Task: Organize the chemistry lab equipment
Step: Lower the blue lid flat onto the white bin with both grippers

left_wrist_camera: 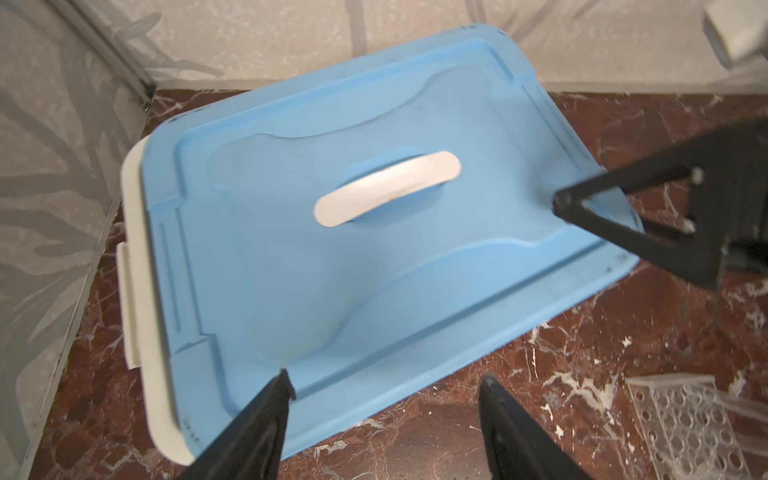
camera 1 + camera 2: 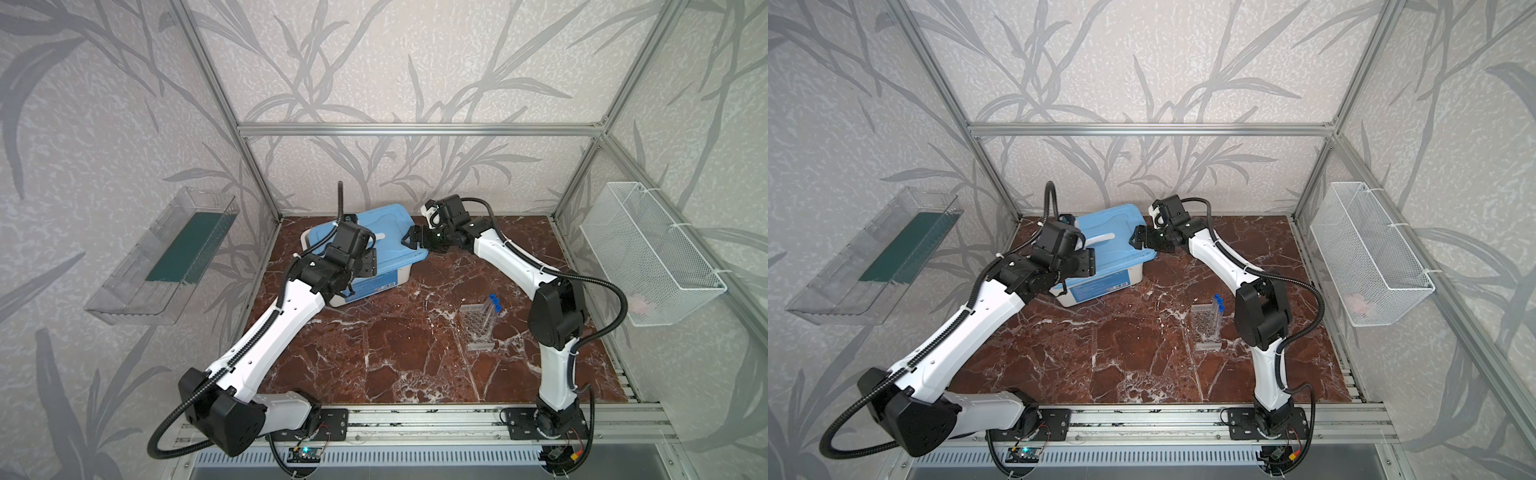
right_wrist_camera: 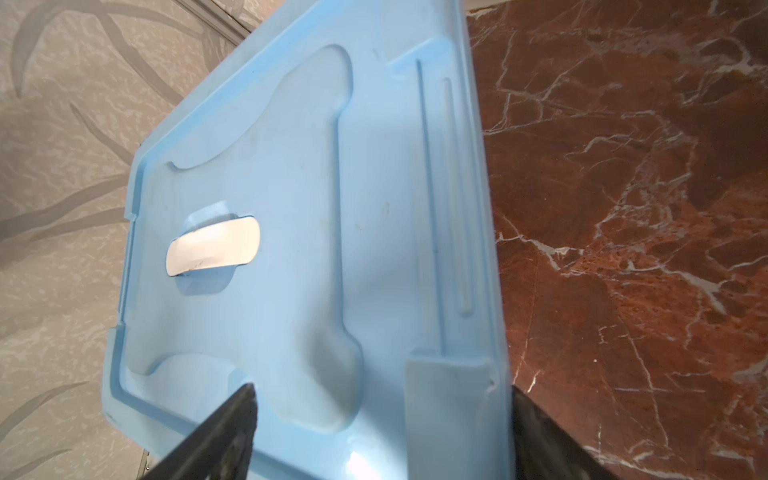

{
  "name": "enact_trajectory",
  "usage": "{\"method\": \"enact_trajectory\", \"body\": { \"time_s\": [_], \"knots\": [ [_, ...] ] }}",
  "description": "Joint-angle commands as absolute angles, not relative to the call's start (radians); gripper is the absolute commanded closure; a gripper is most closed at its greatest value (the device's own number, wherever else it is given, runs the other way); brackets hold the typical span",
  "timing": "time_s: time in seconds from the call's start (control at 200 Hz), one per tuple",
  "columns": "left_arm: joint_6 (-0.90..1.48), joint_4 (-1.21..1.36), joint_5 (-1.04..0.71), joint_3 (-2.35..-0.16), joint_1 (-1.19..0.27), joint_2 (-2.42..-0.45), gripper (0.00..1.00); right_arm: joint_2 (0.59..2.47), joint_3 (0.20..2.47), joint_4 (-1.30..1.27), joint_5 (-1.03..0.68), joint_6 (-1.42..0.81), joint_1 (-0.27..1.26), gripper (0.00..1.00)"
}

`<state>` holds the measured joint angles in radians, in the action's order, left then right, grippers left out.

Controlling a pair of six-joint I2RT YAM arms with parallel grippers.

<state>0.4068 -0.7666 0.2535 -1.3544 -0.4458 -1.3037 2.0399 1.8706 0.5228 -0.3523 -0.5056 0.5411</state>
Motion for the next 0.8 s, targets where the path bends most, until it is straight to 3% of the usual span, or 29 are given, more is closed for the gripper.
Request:
{"method": "enact_trajectory", "body": {
  "time_s": [0.0,0.195,0.6,0.795],
  "knots": [
    [0.469,-0.83,0.239,-1.364,-0.395,-1.326,0.25,2.077,1.935,0.588,-0.295,-0.476,0.568,0.11],
    [0.485,-0.798,0.287,-1.321,-0.271,-1.368,0.25,2.109,2.003,0.646,-0.232,-0.453,0.592,0.11],
    [0.457,-0.767,0.428,-1.253,-0.181,-1.364,0.24,2.161,2.066,0.686,-0.267,-0.358,0.604,0.11],
    [0.483,-0.724,0.384,-1.207,-0.136,-1.41,0.27,2.181,2.085,0.715,-0.248,-0.306,0.633,0.12]
  ]
}}
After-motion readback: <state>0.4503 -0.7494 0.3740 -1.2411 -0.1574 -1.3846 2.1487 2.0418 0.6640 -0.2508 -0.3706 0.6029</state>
